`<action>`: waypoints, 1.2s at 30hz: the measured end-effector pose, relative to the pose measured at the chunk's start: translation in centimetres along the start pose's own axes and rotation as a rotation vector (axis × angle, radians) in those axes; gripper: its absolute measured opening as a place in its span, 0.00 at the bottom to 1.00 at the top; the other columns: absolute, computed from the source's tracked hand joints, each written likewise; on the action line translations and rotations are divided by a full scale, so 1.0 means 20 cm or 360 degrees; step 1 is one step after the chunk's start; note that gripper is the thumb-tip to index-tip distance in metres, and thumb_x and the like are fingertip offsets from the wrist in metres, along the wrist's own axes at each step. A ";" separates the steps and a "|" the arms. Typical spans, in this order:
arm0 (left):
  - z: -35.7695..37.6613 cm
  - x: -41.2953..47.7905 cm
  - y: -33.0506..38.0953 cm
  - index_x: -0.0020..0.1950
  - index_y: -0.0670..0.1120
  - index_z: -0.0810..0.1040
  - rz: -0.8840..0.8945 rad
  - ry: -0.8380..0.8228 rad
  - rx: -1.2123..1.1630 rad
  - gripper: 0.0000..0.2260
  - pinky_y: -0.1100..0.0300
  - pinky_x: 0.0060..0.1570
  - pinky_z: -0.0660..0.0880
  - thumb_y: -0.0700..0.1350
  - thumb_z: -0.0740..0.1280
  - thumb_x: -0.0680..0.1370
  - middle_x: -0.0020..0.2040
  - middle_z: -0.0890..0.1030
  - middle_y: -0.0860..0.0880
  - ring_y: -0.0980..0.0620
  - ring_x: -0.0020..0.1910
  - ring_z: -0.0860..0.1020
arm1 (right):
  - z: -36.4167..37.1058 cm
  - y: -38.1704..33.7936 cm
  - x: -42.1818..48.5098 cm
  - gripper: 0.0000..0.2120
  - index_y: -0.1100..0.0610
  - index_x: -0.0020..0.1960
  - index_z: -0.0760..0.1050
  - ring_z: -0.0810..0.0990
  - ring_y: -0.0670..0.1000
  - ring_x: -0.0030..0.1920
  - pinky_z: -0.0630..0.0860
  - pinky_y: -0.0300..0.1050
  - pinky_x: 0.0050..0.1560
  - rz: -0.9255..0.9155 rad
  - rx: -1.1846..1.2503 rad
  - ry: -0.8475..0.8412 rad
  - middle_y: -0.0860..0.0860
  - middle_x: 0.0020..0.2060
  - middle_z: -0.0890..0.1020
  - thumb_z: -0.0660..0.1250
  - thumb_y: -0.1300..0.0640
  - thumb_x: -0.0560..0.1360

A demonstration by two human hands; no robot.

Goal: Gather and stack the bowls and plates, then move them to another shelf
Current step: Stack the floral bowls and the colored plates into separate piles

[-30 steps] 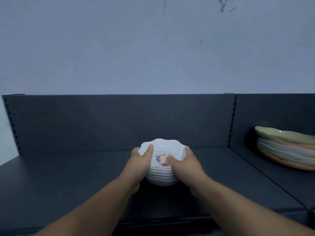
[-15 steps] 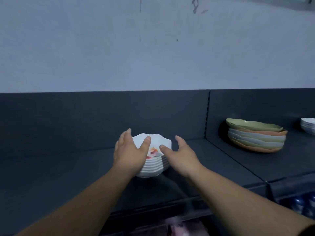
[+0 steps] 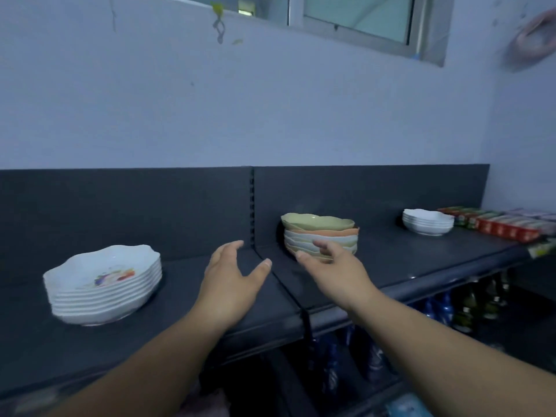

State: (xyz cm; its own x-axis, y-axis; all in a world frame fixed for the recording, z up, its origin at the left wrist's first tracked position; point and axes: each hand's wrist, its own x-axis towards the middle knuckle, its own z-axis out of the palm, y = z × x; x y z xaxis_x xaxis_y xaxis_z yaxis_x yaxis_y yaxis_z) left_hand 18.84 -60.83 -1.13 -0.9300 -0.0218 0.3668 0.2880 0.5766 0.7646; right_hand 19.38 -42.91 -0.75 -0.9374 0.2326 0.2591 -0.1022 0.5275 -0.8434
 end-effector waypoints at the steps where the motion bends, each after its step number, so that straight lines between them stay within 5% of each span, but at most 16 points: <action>1: 0.07 0.00 0.05 0.74 0.51 0.62 -0.0017 -0.0013 -0.0021 0.29 0.56 0.68 0.62 0.58 0.65 0.76 0.75 0.60 0.54 0.51 0.71 0.63 | -0.09 0.06 0.01 0.28 0.46 0.71 0.69 0.74 0.48 0.66 0.70 0.44 0.66 0.0019 -0.0010 0.0010 0.46 0.65 0.75 0.67 0.40 0.74; 7: 0.39 0.05 0.21 0.74 0.51 0.63 -0.0149 -0.0024 -0.0122 0.28 0.55 0.66 0.65 0.58 0.65 0.76 0.74 0.62 0.51 0.49 0.69 0.67 | -0.40 0.31 0.17 0.25 0.47 0.68 0.73 0.76 0.46 0.61 0.71 0.43 0.62 0.0060 0.0008 0.0078 0.44 0.60 0.78 0.67 0.40 0.73; 18: 0.55 0.63 0.16 0.75 0.49 0.61 -0.0361 -0.0038 -0.0307 0.31 0.56 0.61 0.65 0.60 0.64 0.76 0.75 0.64 0.49 0.48 0.70 0.67 | -0.38 0.43 0.64 0.21 0.49 0.64 0.74 0.75 0.47 0.60 0.70 0.43 0.61 0.0155 0.0206 0.0115 0.45 0.61 0.77 0.66 0.41 0.75; 25: 0.68 0.95 0.10 0.76 0.47 0.59 -0.0547 -0.0196 -0.0479 0.34 0.54 0.62 0.64 0.61 0.63 0.76 0.74 0.65 0.48 0.45 0.70 0.67 | -0.33 0.44 0.90 0.34 0.49 0.74 0.65 0.70 0.50 0.70 0.66 0.45 0.68 0.0260 0.0289 0.0093 0.47 0.71 0.70 0.65 0.36 0.73; 29: 0.75 1.05 0.07 0.64 0.42 0.74 -0.0799 -0.0338 -0.0800 0.28 0.56 0.50 0.75 0.62 0.65 0.75 0.53 0.81 0.47 0.47 0.50 0.79 | -0.29 0.50 1.01 0.47 0.48 0.75 0.62 0.71 0.52 0.69 0.66 0.56 0.71 0.0430 0.0497 0.0048 0.47 0.71 0.70 0.67 0.28 0.61; 32: 0.77 1.07 0.06 0.59 0.45 0.76 -0.0857 -0.0410 -0.0906 0.22 0.57 0.38 0.73 0.61 0.63 0.76 0.42 0.81 0.48 0.50 0.41 0.78 | -0.28 0.58 1.11 0.55 0.46 0.73 0.66 0.75 0.53 0.66 0.70 0.58 0.68 0.0562 0.0602 -0.0070 0.47 0.68 0.75 0.70 0.22 0.51; 34: 0.78 1.08 0.04 0.59 0.46 0.76 -0.0880 -0.0461 -0.0943 0.22 0.56 0.38 0.73 0.62 0.61 0.77 0.41 0.81 0.48 0.49 0.41 0.79 | -0.27 0.60 1.16 0.52 0.46 0.71 0.69 0.80 0.54 0.61 0.75 0.57 0.62 0.0640 0.0630 -0.0168 0.50 0.65 0.79 0.70 0.22 0.52; 36: 0.80 1.08 0.04 0.58 0.45 0.76 -0.0907 -0.0458 -0.1001 0.22 0.56 0.36 0.74 0.62 0.59 0.78 0.40 0.82 0.47 0.48 0.39 0.80 | -0.26 0.59 1.16 0.38 0.44 0.67 0.71 0.83 0.56 0.54 0.78 0.55 0.56 0.0664 0.0660 -0.0264 0.51 0.58 0.83 0.70 0.29 0.62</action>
State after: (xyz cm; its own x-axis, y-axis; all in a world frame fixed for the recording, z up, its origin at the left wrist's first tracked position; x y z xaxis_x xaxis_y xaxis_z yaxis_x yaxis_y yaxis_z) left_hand -4.74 -47.89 -1.05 -0.9670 0.0866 -0.2398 -0.2419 -0.0153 0.9702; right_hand -1.84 -27.07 -2.24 -0.9623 0.2030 -0.1812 0.1949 0.0495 -0.9796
